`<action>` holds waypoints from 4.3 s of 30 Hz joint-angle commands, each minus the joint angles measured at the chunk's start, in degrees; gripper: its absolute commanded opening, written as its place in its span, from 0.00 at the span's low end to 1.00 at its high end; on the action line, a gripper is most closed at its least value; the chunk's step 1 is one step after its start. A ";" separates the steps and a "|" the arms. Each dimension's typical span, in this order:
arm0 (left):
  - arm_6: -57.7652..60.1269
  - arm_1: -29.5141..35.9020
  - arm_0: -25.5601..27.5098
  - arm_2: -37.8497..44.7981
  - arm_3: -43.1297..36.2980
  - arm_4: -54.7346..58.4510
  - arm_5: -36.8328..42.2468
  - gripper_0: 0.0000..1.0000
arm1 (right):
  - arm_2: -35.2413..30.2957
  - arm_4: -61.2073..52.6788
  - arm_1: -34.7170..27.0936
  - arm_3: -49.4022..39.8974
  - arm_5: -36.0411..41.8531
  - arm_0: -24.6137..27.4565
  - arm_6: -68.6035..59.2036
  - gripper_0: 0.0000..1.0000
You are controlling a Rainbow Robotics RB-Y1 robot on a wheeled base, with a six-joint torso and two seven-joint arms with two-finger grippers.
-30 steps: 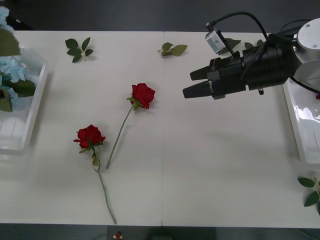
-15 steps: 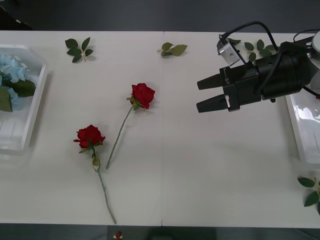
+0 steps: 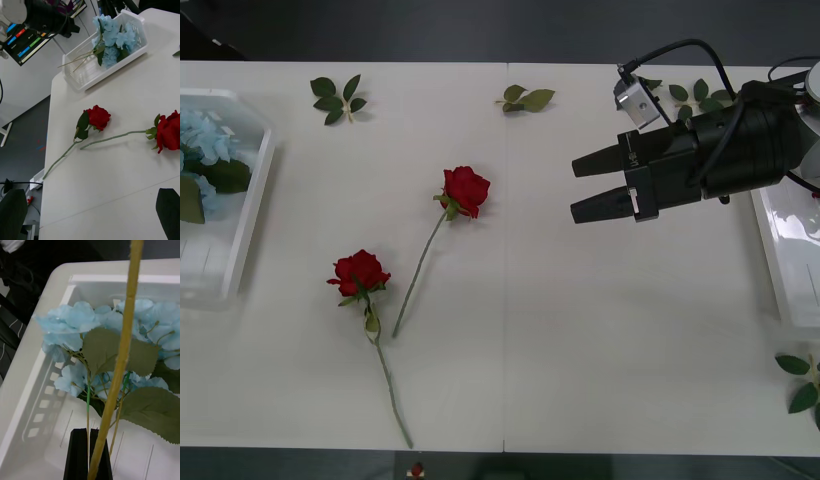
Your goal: Put the red flowers into the right box and the blue flowers into the left box
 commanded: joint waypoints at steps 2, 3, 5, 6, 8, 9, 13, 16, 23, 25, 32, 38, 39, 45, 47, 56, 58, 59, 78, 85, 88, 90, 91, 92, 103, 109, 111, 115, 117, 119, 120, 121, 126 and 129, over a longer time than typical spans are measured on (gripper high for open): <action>1.05 0.47 3.43 -1.04 0.05 2.45 -2.29 0.00 | -0.24 -0.34 -1.25 -1.43 -0.14 -0.97 0.96 1.00; 1.05 0.47 4.14 -1.22 0.05 3.51 -2.82 0.00 | -0.24 -0.34 -1.43 -1.51 -0.14 -0.97 0.96 1.00; 0.96 0.47 4.75 -1.30 -0.04 4.74 -2.82 0.00 | -0.24 -0.26 -1.95 -1.78 -0.14 -0.97 0.96 1.00; 0.96 0.47 4.93 -1.39 0.05 4.74 -2.73 0.00 | -0.24 -0.08 -2.39 -1.95 -0.14 -0.97 0.96 1.00; 0.87 0.39 4.93 -1.48 0.05 4.74 -2.38 0.00 | 0.03 0.27 -3.01 -2.13 -0.14 -0.97 0.96 1.00; 0.87 0.47 4.93 -1.57 0.05 4.82 -2.03 0.02 | 0.38 0.27 -3.36 -2.22 -0.14 -0.97 0.96 1.00; 0.87 0.47 5.02 -1.48 0.05 5.26 -1.85 0.29 | 2.40 0.54 -4.68 -2.48 -1.19 -1.06 0.96 1.00; 0.61 0.47 5.10 -1.13 -0.04 5.79 -1.85 0.43 | 4.60 0.80 -6.26 -3.89 -3.39 -1.06 0.96 1.00; -0.18 0.56 4.93 2.91 -5.49 13.70 9.05 0.71 | 5.74 4.49 -7.14 -5.47 -5.32 -1.15 0.96 1.00; -0.27 1.09 4.75 4.06 -9.18 16.16 14.23 0.80 | 5.74 4.49 -7.23 -5.38 -5.32 -1.15 0.96 1.00; 0.79 1.70 2.64 6.78 -23.50 27.15 28.56 0.89 | 5.83 4.58 -7.49 -5.73 -4.88 -1.15 0.96 1.00; 11.25 1.70 1.94 -2.10 -28.69 31.54 31.02 0.89 | 5.83 5.19 -7.58 -5.73 -4.88 -1.15 0.96 1.00; 12.56 1.70 2.03 -3.41 -28.95 31.45 31.02 0.89 | 5.83 5.19 -7.49 -5.82 -4.88 -1.15 0.96 1.00; 20.47 -1.11 3.26 -15.54 -29.13 27.24 29.70 0.89 | 5.83 5.54 -7.58 -5.73 -4.71 -1.15 0.96 1.00; 20.91 -2.07 3.52 -17.83 -29.13 24.69 29.35 0.89 | 5.83 5.54 -7.49 -5.73 -4.71 -1.15 0.96 1.00; 20.83 -3.39 9.15 -25.04 -29.13 13.00 21.88 1.00 | 5.83 5.54 -7.58 -5.73 -4.80 -1.15 0.96 1.00; 20.91 -3.39 10.73 -26.35 -29.13 10.27 19.24 1.00 | 5.83 5.54 -7.58 -5.73 -4.80 -1.15 0.96 1.00; 20.91 -3.48 11.96 -27.14 -29.13 8.51 17.31 1.00 | 5.83 5.54 -7.58 -5.73 -4.80 -1.15 0.96 1.00; 23.02 -5.77 14.25 -38.04 -27.20 -5.90 11.16 1.00 | 8.03 5.11 -9.07 -7.67 -7.61 -1.15 0.96 1.00; 23.29 -8.14 11.26 -38.39 -23.94 -5.90 11.16 1.00 | 8.03 5.11 -9.86 -7.58 -6.64 -1.15 0.96 1.00; 23.20 -8.67 10.11 -38.39 -22.19 -5.90 11.16 1.00 | 8.03 5.11 -10.13 -7.40 -6.03 -1.15 0.96 1.00; 23.11 -9.02 9.24 -38.39 -20.87 -5.81 11.16 1.00 | 8.03 5.19 -10.21 -7.31 -5.76 -1.15 0.96 1.00; 23.02 -9.28 8.62 -38.39 -20.08 -5.81 10.98 1.00 | 8.03 5.11 -10.21 -7.14 -5.59 -1.15 0.96 1.00; 23.02 -9.37 8.44 -38.39 -19.64 -5.81 10.81 1.00 | 8.03 5.11 -10.21 -7.14 -5.50 -1.06 0.96 1.00; 22.14 -9.46 7.39 -38.48 -11.99 -5.55 4.56 1.00 | 8.03 5.19 -10.21 -6.87 -5.50 -1.06 0.96 1.00; 21.88 -9.46 7.39 -38.39 -10.23 -5.55 2.98 1.00 | 8.03 5.11 -10.04 -6.26 -5.32 -1.15 0.96 1.00; 21.79 -9.46 7.30 -38.39 -10.14 -5.55 2.98 1.00 | 8.03 5.19 -9.95 -6.08 -5.24 -1.15 0.96 1.00; 21.70 -9.46 7.39 -38.57 -10.06 -5.55 2.98 0.99 | 8.03 5.11 -9.95 -5.82 -5.24 -1.15 0.96 1.00; 21.70 -9.46 7.39 -38.57 -9.79 -5.81 2.89 0.79 | 8.03 5.11 -9.95 -5.82 -5.24 -1.15 0.96 1.00; 21.70 -9.46 7.39 -38.66 -9.44 -5.81 2.46 0.75 | 8.11 5.11 -9.95 -5.82 -5.24 -1.15 0.96 1.00; 21.70 -9.46 7.39 -38.75 -9.09 -5.81 2.19 0.75 | 8.03 5.19 -9.95 -5.82 -5.24 -1.15 0.96 1.00; 21.70 -9.46 7.39 -38.83 -8.65 -5.90 1.58 0.75 | 8.03 5.11 -9.95 -5.82 -5.15 -1.15 0.96 1.00; 21.44 -9.46 7.39 -39.10 -6.54 -5.99 -1.41 0.74 | 8.03 5.19 -9.95 -5.56 -4.71 -1.15 0.96 1.00; 21.35 -9.46 7.39 -39.10 -6.45 -5.99 -1.59 0.70 | 8.03 5.11 -9.95 -5.38 -4.36 -1.15 0.96 1.00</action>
